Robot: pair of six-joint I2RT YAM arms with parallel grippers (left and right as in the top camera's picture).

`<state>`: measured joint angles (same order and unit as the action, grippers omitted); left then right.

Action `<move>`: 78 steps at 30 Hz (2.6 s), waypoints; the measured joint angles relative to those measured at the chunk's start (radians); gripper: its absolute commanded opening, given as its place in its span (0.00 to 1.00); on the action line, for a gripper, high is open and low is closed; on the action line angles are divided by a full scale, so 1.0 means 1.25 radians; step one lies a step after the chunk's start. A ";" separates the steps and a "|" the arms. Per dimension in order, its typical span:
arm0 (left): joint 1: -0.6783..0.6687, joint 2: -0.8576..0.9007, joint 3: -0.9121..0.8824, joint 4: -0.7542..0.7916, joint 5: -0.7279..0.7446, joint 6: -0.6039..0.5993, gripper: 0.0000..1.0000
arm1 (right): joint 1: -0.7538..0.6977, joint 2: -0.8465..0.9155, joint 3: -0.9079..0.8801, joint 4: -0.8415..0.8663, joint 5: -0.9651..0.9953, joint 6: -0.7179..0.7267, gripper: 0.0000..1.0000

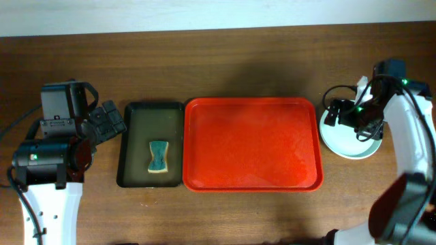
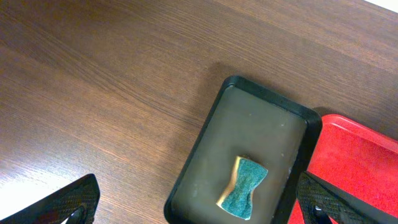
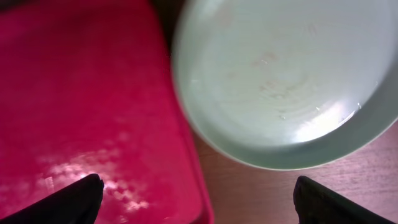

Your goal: Clean dirty plates on tray and stack at the side

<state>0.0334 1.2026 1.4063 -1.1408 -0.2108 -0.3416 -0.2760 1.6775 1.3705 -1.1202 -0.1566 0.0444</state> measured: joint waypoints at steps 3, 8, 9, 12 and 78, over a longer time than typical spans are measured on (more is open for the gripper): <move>0.000 0.000 0.000 0.000 0.000 0.000 0.99 | 0.065 -0.112 0.000 0.000 -0.002 0.000 0.98; 0.000 0.000 0.000 0.000 0.000 0.000 0.99 | 0.186 -0.269 0.000 0.000 -0.003 0.000 0.98; 0.000 0.000 0.000 0.000 0.000 0.000 0.99 | 0.213 -0.301 0.000 0.000 -0.002 -0.001 0.98; 0.000 0.000 0.000 0.000 0.000 0.000 0.99 | 0.301 -0.404 0.000 0.000 -0.003 -0.001 0.98; 0.000 0.000 0.000 0.000 0.000 0.000 0.99 | 0.342 -1.330 -1.043 1.124 0.068 -0.012 0.98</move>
<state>0.0334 1.2026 1.4063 -1.1408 -0.2108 -0.3416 0.1513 0.0147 0.0666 0.2852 -0.0719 0.0299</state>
